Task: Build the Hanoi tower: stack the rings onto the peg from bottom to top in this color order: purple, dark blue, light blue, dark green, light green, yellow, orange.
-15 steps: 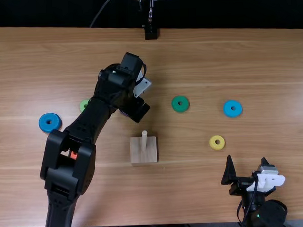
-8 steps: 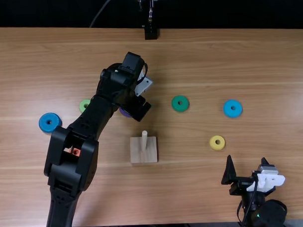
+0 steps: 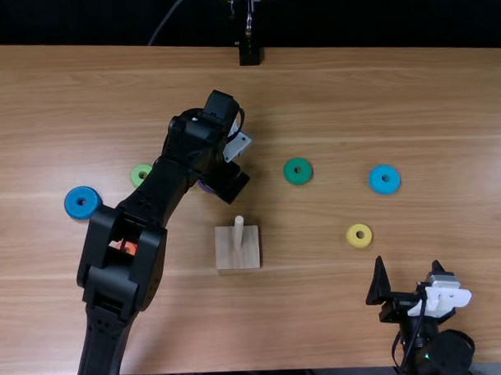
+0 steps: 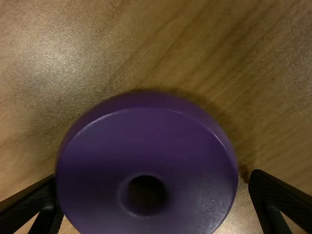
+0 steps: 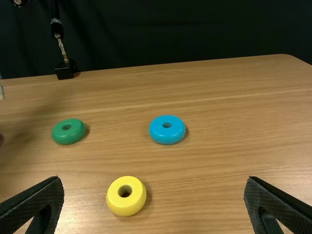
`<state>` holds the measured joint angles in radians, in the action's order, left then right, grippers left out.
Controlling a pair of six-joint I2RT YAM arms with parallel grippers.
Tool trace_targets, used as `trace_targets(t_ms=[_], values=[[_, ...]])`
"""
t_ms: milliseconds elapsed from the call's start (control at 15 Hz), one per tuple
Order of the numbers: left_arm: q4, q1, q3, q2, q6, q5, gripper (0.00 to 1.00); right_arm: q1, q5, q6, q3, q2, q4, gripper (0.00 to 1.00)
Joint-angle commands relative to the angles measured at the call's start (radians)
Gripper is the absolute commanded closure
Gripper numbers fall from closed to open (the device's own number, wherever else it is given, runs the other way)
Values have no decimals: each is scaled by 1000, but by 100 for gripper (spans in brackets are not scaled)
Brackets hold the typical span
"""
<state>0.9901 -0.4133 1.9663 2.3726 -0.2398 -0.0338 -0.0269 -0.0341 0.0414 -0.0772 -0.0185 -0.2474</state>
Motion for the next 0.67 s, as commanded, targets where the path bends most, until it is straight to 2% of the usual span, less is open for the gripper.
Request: trace_targets(t_ms=[0, 67, 200, 267, 600], values=[[2, -16, 32, 28, -12, -14, 0, -11, -14, -1, 63, 19, -68, 0], [4, -16, 32, 28, -12, -14, 1, -10, -14, -1, 63, 19, -68, 0], [2, -16, 32, 27, -11, -14, 82, -10, -14, -1, 63, 19, -68, 0], [2, -15, 32, 27, -11, -12, 100, -10, -14, -1, 63, 19, -68, 0], [28, -2, 89, -4, -7, -9, 100, -10, -14, -1, 63, 19, -68, 0]])
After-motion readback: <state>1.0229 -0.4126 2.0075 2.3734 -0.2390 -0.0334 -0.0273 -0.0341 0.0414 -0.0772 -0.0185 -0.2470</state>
